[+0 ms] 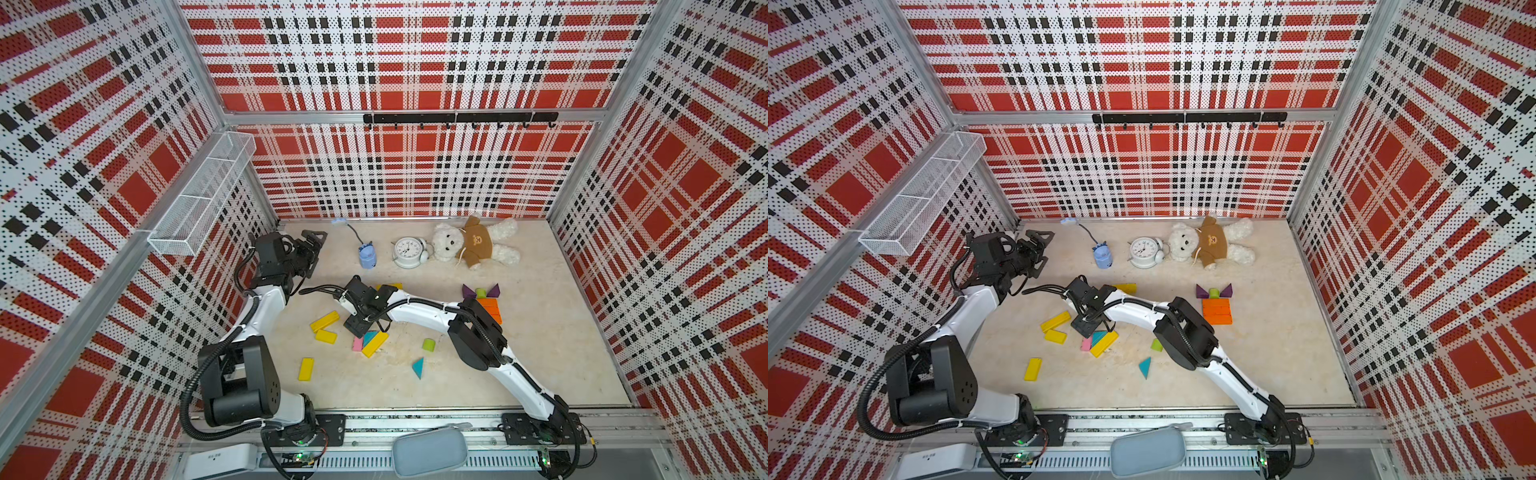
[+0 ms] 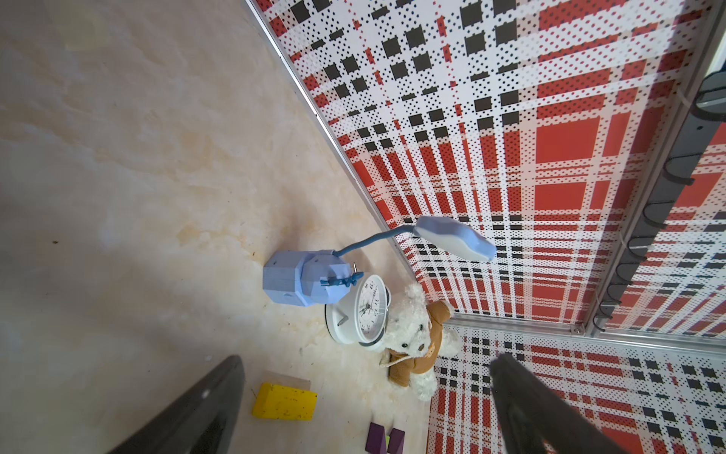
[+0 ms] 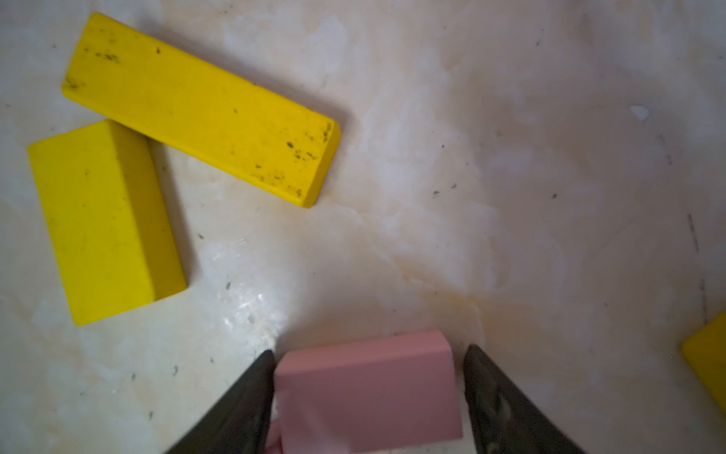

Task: Assemble a carrot with building blocks
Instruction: Pick up the building block from the center of the board.

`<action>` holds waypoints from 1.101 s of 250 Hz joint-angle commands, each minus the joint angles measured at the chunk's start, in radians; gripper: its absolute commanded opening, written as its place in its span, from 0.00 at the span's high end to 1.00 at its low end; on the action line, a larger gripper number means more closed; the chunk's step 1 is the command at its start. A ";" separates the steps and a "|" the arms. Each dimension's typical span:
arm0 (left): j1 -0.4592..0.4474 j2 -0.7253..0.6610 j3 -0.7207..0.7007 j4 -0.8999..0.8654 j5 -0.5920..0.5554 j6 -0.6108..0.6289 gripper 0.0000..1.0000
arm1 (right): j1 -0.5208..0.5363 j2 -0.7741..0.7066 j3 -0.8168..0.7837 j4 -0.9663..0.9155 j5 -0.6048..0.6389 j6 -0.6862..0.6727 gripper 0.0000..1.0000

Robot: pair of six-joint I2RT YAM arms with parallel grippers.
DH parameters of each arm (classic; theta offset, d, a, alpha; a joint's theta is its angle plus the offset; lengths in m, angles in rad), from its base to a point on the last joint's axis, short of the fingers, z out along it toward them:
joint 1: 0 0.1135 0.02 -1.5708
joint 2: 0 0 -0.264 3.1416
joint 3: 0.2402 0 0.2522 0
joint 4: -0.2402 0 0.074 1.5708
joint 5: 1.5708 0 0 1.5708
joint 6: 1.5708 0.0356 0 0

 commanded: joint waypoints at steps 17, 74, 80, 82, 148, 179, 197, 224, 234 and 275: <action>0.004 -0.001 -0.012 0.031 0.017 -0.015 0.00 | 0.002 -0.011 -0.013 -0.001 0.027 0.006 0.41; -0.012 -0.003 -0.012 0.034 0.020 -0.015 0.00 | 0.000 -0.123 -0.079 0.067 0.047 0.060 0.46; -0.016 -0.003 -0.012 0.035 0.017 -0.012 0.00 | 0.001 -0.137 -0.086 0.074 0.055 0.064 0.46; -0.017 -0.004 -0.012 0.035 0.017 -0.012 0.00 | 0.001 -0.142 -0.088 0.076 0.058 0.066 0.45; -0.030 -0.012 -0.012 0.039 0.020 -0.008 0.01 | -0.054 -0.288 -0.208 0.130 0.115 0.134 0.45; -0.043 -0.017 -0.013 0.042 0.022 -0.009 0.00 | -0.097 -0.367 -0.313 0.160 0.124 0.164 0.45; -0.064 -0.019 -0.013 0.042 0.014 0.001 0.00 | -0.125 -0.430 -0.391 0.170 0.129 0.187 0.44; -0.106 -0.013 -0.012 0.042 0.006 0.013 0.00 | -0.167 -0.546 -0.541 0.215 0.145 0.219 0.44; -0.124 -0.010 -0.012 0.042 0.005 0.015 0.00 | -0.183 -0.591 -0.592 0.218 0.152 0.232 0.44; -0.220 0.005 -0.014 0.042 0.012 0.010 0.00 | -0.260 -0.808 -0.817 0.183 0.206 0.278 0.44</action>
